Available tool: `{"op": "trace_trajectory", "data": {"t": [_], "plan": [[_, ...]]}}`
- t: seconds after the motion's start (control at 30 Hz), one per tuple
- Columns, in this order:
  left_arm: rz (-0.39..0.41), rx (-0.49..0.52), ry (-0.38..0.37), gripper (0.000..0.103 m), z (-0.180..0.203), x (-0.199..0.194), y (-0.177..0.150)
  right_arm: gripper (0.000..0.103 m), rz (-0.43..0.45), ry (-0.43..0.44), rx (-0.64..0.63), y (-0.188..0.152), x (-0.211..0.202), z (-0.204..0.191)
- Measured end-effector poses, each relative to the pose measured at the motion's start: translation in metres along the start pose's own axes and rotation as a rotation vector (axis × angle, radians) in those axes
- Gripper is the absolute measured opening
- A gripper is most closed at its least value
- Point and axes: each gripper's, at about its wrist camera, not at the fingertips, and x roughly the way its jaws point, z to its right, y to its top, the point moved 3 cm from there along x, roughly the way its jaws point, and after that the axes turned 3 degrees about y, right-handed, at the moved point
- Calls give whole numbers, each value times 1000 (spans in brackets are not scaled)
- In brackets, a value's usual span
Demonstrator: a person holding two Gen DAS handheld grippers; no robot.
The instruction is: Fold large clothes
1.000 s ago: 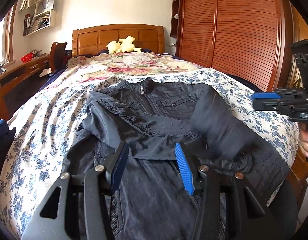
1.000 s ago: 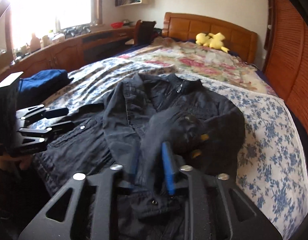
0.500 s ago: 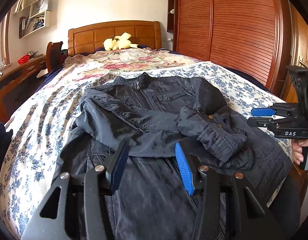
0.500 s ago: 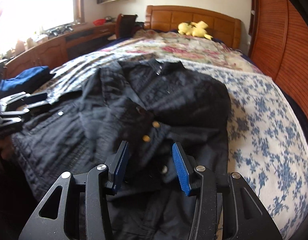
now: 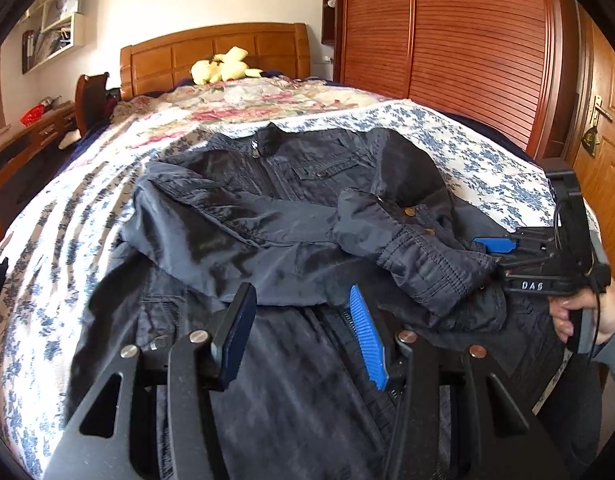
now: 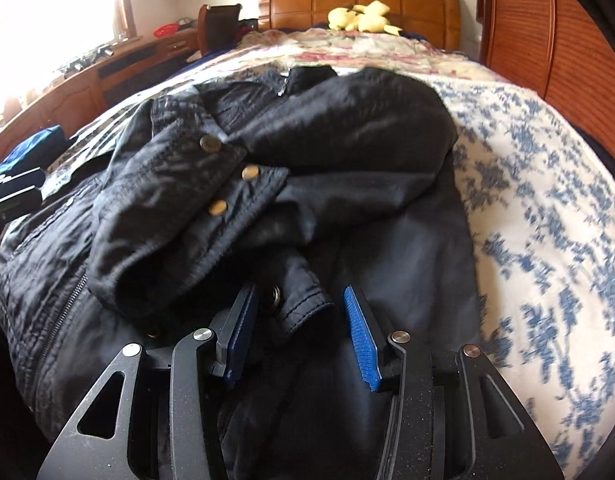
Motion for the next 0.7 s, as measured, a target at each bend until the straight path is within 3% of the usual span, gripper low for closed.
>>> {"op": "trace_trajectory", "data": {"t": [0.47,0.7], "plan": [[-77,-15,-83,47,37,57,63,45,66,35,26,-11,-6,1],[-162,-33,-87,47,49,97,70,46,75,59,42,-12,-7,4]]}}
